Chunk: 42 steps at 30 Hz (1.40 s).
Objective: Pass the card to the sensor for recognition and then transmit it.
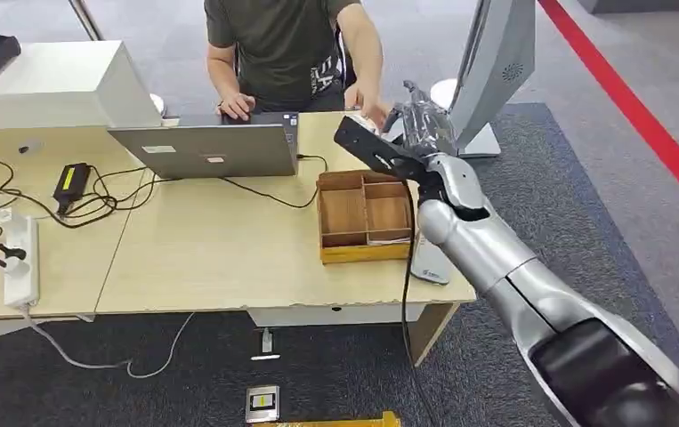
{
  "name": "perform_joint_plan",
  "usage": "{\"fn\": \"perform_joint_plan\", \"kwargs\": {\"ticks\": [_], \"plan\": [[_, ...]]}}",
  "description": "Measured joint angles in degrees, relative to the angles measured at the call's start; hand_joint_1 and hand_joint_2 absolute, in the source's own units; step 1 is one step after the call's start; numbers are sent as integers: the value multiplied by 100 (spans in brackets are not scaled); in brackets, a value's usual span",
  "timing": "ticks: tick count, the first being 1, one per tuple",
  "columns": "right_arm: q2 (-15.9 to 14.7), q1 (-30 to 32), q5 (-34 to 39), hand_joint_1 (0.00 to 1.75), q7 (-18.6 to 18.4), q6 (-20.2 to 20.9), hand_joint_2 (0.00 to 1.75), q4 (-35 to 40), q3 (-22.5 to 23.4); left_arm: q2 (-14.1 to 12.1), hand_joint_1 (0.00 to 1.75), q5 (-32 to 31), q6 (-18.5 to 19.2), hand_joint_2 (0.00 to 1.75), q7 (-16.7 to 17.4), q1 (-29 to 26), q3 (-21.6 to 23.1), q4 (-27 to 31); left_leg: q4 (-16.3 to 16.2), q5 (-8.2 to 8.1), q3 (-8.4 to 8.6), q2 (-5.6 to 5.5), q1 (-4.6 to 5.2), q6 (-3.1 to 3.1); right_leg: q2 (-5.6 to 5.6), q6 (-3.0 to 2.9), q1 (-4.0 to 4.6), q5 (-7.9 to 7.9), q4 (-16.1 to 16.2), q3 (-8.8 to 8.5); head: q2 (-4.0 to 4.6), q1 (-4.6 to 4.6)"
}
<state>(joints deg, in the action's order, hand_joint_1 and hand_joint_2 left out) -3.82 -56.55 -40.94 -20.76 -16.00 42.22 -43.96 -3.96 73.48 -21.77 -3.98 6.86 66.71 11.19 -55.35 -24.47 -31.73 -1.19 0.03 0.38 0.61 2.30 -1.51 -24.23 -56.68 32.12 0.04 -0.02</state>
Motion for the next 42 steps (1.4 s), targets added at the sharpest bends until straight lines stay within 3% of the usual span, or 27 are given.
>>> {"fn": "perform_joint_plan", "kwargs": {"ticks": [16, 17, 18, 19, 24, 32, 38, 42], "plan": [[28, -93, -548, 175, -330, 127, 175, -544, -153, 50, 0, 378, -188, 0, 0, -52, -302, 0, -1, 0, 1, 1, 0, 0, 0, 0, 1, 1, 2, 1, 0, 2], [26, -100, -597, 161, -365, 147, 175, -559, -164, 48, 0, 396, -219, 0, 0, -52, -319, 0, -1, 0, 1, 1, 0, 0, 0, 0, 1, 1, 2, 1, 0, 2], [24, -101, -647, 0, -396, 166, 175, -561, -166, 48, 0, 413, -249, 0, 0, -53, -339, 0, -1, 0, 0, 1, 0, 0, 0, 0, 1, 0, 2, 1, 0, 0], [20, -102, -684, 0, -422, 175, 0, -561, -166, 48, 0, 422, -286, 0, 0, -55, -358, 0, -1, 0, 1, 1, 0, 0, 0, 0, 1, 0, 2, 1, 0, 2], [11, -111, -1416, 0, -529, 15, 0, -559, -179, 63, 0, 487, -409, 0, 0, -63, -452, -2, -1, -1, 0, 2, 0, 0, 0, 0, 1, 0, 3, 2, 0, 0], [-212, -198, -2013, 0, -734, 494, 0, -320, -91, 129, 0, 557, -509, 0, 0, -86, -560, -2, -5, 0, 3, 2, 0, 0, 1, 1, 1, 2, 4, 1, 0, 2], [-637, 139, -1951, 0, -653, 514, 0, 602, 407, 166, 0, 583, -524, 0, 0, -92, -621, -2, -8, -3, 6, 2, 0, 1, 1, 1, 1, 2, 9, -2, 0, 2], [-1080, 671, -2678, 0, -522, 1116, 0, 1645, 647, 157, 0, 345, -409, 0, 0, -97, -608, -4, -8, -4, 7, 1, 0, 0, 0, 1, 1, 2, 11, -4, 0, 2]]}}
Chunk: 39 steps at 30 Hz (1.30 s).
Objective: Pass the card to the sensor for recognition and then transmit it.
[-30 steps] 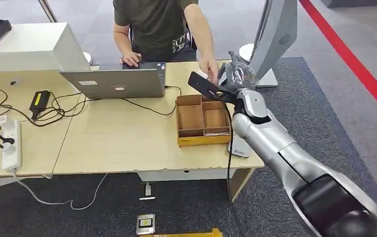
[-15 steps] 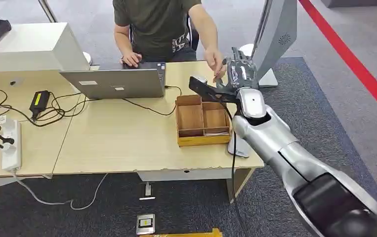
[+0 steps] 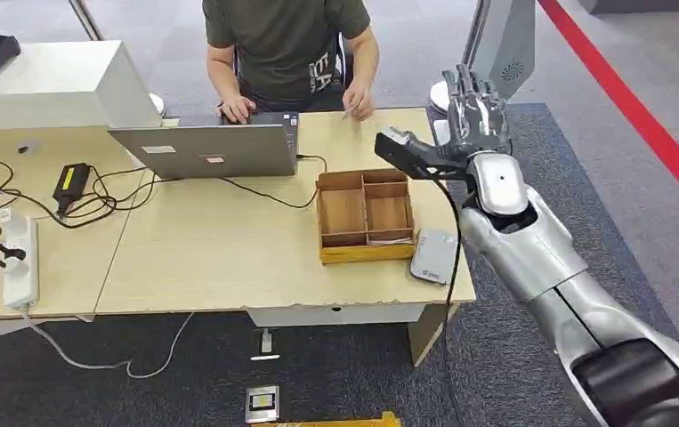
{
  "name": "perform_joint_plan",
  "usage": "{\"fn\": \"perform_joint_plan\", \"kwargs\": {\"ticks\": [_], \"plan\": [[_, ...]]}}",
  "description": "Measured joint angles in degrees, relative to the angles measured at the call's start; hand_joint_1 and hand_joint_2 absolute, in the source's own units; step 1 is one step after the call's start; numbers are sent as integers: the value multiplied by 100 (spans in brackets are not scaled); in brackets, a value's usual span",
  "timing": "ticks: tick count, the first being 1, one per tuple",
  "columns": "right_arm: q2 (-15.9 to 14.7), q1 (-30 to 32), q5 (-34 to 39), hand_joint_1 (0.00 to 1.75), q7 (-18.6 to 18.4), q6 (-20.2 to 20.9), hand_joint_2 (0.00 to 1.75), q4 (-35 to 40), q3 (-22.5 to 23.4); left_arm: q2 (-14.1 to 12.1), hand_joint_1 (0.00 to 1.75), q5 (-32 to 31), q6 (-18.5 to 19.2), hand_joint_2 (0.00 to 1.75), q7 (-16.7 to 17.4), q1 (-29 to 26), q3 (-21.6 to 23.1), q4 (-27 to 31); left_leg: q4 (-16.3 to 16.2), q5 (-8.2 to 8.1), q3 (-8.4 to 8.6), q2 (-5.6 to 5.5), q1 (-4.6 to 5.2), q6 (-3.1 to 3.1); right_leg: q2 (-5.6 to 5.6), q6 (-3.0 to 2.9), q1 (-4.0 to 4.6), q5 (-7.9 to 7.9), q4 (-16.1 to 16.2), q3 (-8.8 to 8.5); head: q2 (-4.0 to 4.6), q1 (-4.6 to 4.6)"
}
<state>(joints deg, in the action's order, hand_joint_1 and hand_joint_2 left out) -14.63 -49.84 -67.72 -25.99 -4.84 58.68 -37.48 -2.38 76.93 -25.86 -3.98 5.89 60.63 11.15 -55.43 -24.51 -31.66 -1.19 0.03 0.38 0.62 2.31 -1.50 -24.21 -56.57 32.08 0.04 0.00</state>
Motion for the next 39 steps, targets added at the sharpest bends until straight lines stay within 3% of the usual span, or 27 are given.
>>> {"fn": "perform_joint_plan", "kwargs": {"ticks": [3, 6, 9, 10, 13, 16, 19, 22, 25, 27, 34, 39], "plan": [[-310, 480, 117, 0, 70, 730, 0, 1003, 247, -39, 0, 22, -2, 0, 0, -7, 2, -4, 1, -3, 0, -1, 0, -2, 1, 0, 0, 0, 0, 2, 0, 2], [-652, 973, 581, 0, -109, 1535, 0, 2128, 487, -92, 0, 37, 26, 0, 0, -7, 2, -11, 1, -5, 1, 0, 0, 0, 0, 0, 0, -2, 1, 1, 0, 0], [-988, 1454, 1144, 0, -339, 1978, 0, 3170, 590, -129, 0, 72, 55, 0, 0, -13, -2, -13, 2, -8, 2, 0, 0, -1, 2, -2, 0, -3, 2, 0, 0, 0], [-1102, 1633, 1299, 0, -433, 2039, 175, 3535, 594, -136, 0, 68, 72, 0, 0, -13, -4, -13, 2, -8, 3, 1, 0, 0, 2, -2, 0, -3, 2, 1, 0, 0], [-1364, 2052, 1414, 0, -545, 2071, 175, 4494, 522, -144, 0, -11, 142, 0, 0, -6, -2, -13, 3, -10, 1, 1, 0, -1, 2, -3, 0, -4, 2, 1, 0, 2], [-1521, 2346, 959, 0, -529, 2058, 175, 5331, 277, -146, 0, 59, 92, 0, 0, 8, -7, -13, 7, -10, 0, 1, 0, -2, 2, -5, 2, -5, 2, 0, 0, 0], [-1527, 2591, 194, 0, -453, 1999, 175, 5936, -128, -149, 0, 90, 48, 0, 0, 16, -22, -13, 7, -11, 2, 2, 0, -3, 2, -11, 5, -9, 2, 0, 0, 0], [-1514, 2878, 112, 0, -260, 1646, 175, 6370, -448, -151, 0, 136, 16, 0, 0, 22, -50, -13, 8, -11, 1, 2, -1, -3, 2, -11, 9, -10, 2, -3, 0, 0], [-1427, 3284, -131, 0, -151, 706, 175, 6473, -643, -146, 0, 192, -46, 0, 0, 23, -87, -13, 9, -11, 1, 1, -2, -4, 2, -11, 12, -10, 2, -5, 0, 0], [-1392, 3453, -221, 0, -98, 394, 175, 6473, -722, -144, 0, 210, -72, 0, 0, 25, -105, -13, 9, -13, 2, 1, -2, -6, 2, -12, 11, -11, 2, -4, 0, 0], [-1258, 3735, -168, 0, -129, 259, 175, 6422, -892, -125, 0, 263, -129, 0, 0, 32, -144, -13, 10, -13, 2, 4, -2, -7, 2, -12, 12, -10, 2, -5, 0, 0], [-896, 3724, -164, 0, -335, -259, 175, 5768, -912, -79, 0, 241, -216, 0, 0, 41, -175, -9, 11, -10, 2, 3, -2, -10, 2, -13, 17, -10, 1, -8, 0, -2]]}}
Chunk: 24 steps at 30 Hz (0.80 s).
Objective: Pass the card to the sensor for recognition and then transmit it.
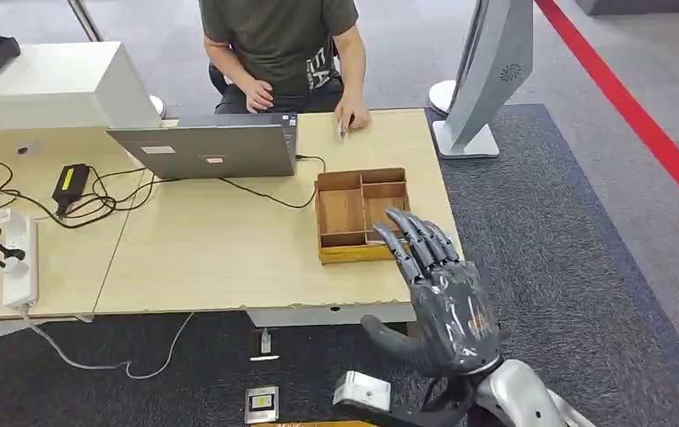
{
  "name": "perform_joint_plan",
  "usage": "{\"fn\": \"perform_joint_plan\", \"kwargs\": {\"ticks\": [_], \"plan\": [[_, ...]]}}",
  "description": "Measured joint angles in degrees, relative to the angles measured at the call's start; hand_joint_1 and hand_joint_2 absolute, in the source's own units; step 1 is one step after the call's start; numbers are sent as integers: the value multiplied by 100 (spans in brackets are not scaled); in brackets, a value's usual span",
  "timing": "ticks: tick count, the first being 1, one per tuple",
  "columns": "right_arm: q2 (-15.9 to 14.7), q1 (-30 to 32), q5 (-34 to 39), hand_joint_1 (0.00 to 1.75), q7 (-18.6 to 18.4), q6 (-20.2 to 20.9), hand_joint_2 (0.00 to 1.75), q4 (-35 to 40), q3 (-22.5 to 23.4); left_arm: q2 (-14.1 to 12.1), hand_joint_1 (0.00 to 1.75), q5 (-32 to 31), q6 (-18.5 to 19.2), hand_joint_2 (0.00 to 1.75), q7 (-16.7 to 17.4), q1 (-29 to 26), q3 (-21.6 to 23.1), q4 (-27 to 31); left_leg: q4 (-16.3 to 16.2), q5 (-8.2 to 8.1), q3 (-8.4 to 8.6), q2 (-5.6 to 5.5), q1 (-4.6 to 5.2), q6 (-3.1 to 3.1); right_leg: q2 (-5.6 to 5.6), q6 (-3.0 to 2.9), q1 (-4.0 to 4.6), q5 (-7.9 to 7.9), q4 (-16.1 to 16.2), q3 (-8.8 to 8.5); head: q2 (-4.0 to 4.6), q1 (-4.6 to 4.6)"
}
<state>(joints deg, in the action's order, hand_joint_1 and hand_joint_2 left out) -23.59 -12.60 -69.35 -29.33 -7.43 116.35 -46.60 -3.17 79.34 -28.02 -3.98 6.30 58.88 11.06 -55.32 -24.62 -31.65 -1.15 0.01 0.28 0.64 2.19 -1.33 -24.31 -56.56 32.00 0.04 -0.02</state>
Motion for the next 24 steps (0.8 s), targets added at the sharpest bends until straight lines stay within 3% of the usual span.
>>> {"fn": "perform_joint_plan", "kwargs": {"ticks": [11, 24], "plan": [[885, -493, -267, 0, -494, -42, 175, -2046, 89, 24, 0, -378, 255, 0, 0, 13, 37, 4, 0, 3, 0, -1, -1, -4, 0, -1, 4, 1, -2, 0, 0, 2], [1449, -961, -33, 0, -560, -223, 175, -3393, 444, -37, 0, -374, 420, 0, 0, 13, 92, 2, 0, 3, -1, -1, -1, -4, 0, -1, 3, 1, -2, 2, 0, 2]]}}
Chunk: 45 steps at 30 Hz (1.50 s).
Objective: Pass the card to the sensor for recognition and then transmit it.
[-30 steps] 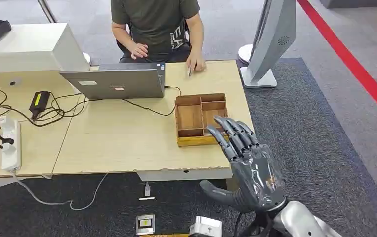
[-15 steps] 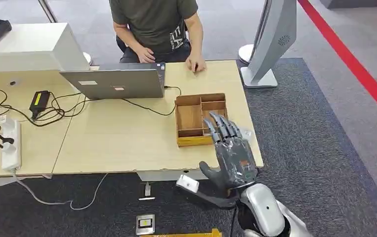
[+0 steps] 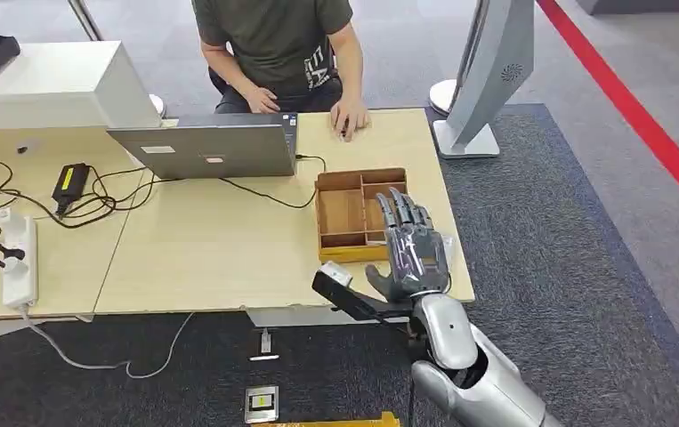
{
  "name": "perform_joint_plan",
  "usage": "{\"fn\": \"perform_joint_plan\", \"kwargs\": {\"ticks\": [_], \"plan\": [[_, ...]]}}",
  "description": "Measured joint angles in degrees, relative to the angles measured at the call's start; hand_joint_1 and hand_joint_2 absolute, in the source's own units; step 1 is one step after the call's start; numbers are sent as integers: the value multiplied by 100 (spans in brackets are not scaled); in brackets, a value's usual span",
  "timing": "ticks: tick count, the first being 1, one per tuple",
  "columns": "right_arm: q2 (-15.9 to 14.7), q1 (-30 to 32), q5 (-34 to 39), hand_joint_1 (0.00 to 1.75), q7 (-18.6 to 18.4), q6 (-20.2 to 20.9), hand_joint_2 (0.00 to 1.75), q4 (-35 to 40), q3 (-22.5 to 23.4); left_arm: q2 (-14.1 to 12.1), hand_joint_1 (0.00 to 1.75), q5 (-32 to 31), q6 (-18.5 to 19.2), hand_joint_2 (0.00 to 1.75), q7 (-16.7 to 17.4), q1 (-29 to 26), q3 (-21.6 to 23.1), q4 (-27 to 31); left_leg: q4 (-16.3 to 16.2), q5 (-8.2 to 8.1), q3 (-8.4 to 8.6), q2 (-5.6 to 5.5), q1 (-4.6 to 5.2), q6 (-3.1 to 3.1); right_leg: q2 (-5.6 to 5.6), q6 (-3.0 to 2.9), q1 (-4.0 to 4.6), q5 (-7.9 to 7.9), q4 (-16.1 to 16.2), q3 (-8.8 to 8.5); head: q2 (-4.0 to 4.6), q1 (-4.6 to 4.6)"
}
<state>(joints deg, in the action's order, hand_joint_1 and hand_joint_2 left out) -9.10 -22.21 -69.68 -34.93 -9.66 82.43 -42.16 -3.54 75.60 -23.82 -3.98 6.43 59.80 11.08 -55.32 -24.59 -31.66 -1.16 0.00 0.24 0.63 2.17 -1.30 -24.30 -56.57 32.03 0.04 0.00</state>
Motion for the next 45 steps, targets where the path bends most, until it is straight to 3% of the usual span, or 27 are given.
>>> {"fn": "perform_joint_plan", "kwargs": {"ticks": [20, 32, 36, 45], "plan": [[505, -424, 129, 0, 280, -341, 175, -1684, 291, -31, 0, 70, 4, 0, 0, -4, 0, 0, 0, 0, -1, 0, 0, 0, 0, 0, 0, 0, 0, 0, 0, 0], [534, -444, 140, 0, 321, -376, 175, -1824, 304, -31, 0, 144, 7, 0, 0, -5, -2, 0, 0, 0, -1, 0, 0, 0, 0, 0, 0, 0, 0, 0, 0, 0], [674, -609, 87, 0, 391, -479, 175, -2393, 306, -28, 0, 647, 66, 0, 0, -19, -190, 0, -1, 0, 0, 1, 0, 0, 0, 0, 0, 0, 0, 0, 0, 0], [741, -745, -57, 0, 308, -448, 175, -2929, 315, -46, 0, 678, 0, 0, 0, -25, -411, 0, -1, 0, 1, 1, 0, 0, 0, 0, 0, 0, 1, 1, 0, 0]]}}
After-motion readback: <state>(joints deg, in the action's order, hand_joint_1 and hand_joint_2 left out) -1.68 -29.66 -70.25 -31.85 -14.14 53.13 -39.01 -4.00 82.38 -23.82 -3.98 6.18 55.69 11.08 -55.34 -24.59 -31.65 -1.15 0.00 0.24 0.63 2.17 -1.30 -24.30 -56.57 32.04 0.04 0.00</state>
